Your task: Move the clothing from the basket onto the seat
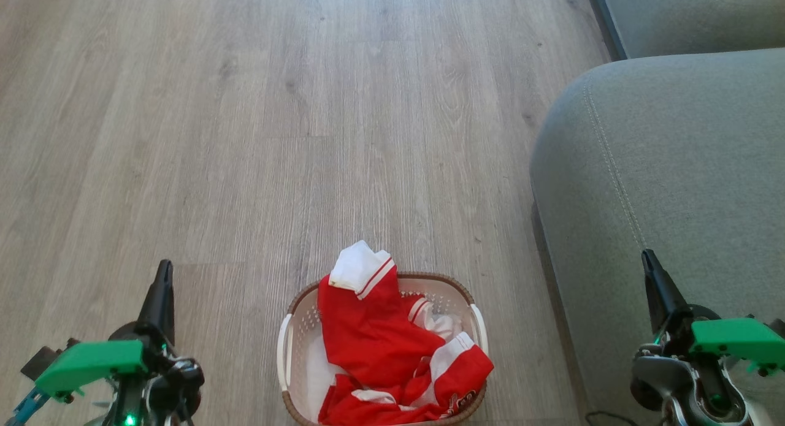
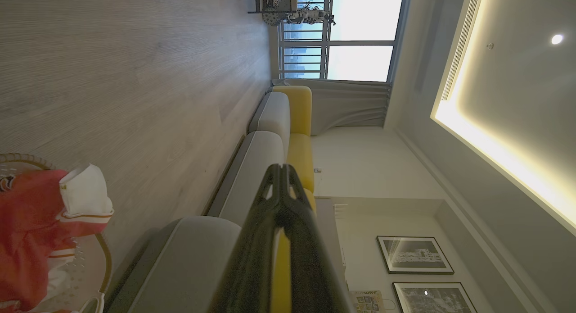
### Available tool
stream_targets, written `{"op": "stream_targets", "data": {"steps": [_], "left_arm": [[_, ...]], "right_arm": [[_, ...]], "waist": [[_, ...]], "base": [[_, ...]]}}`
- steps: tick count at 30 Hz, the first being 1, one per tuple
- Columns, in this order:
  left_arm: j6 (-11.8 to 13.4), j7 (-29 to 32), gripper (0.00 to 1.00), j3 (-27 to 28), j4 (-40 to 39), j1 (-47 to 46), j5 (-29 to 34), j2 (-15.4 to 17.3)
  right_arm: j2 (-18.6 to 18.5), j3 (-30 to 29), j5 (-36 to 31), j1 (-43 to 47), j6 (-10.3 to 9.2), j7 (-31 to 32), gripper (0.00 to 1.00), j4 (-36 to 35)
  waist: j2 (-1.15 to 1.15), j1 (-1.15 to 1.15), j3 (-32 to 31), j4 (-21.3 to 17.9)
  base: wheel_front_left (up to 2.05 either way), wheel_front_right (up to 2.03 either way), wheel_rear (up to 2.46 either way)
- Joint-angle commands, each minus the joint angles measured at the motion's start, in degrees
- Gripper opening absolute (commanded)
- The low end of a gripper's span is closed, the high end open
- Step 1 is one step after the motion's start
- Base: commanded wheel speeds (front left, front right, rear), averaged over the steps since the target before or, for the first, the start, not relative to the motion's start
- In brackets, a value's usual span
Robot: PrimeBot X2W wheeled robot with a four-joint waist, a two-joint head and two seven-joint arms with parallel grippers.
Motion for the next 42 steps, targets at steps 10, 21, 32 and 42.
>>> {"op": "stream_targets", "data": {"steps": [10, 21, 32, 42], "left_arm": [[-0.37, 0.43, 0.0, 2.06, -2.09, -2.79, -0.07, 0.43], [-0.37, 0.43, 0.0, 2.06, -2.09, -2.79, -0.07, 0.43], [-0.37, 0.43, 0.0, 2.06, -2.09, -2.79, -0.08, 0.43], [-0.37, 0.43, 0.0, 2.06, -2.09, -2.79, -0.08, 0.43]], "right_arm": [[-0.82, 1.0, 0.37, -2.85, -0.01, 0.23, 0.0, -2.17], [-0.82, 1.0, 0.37, -2.85, -0.01, 0.23, 0.0, -2.17], [-0.82, 1.0, 0.37, -2.85, -0.01, 0.23, 0.0, -2.17], [-0.82, 1.0, 0.37, -2.85, -0.01, 0.23, 0.0, -2.17]], "waist": [[0.0, 0.0, 0.0, 0.0], [0.0, 0.0, 0.0, 0.0], [0.0, 0.0, 0.0, 0.0], [0.0, 0.0, 0.0, 0.0]], "base": [[0.0, 0.0, 0.0], [0.0, 0.0, 0.0], [0.0, 0.0, 0.0], [0.0, 0.0, 0.0]]}}
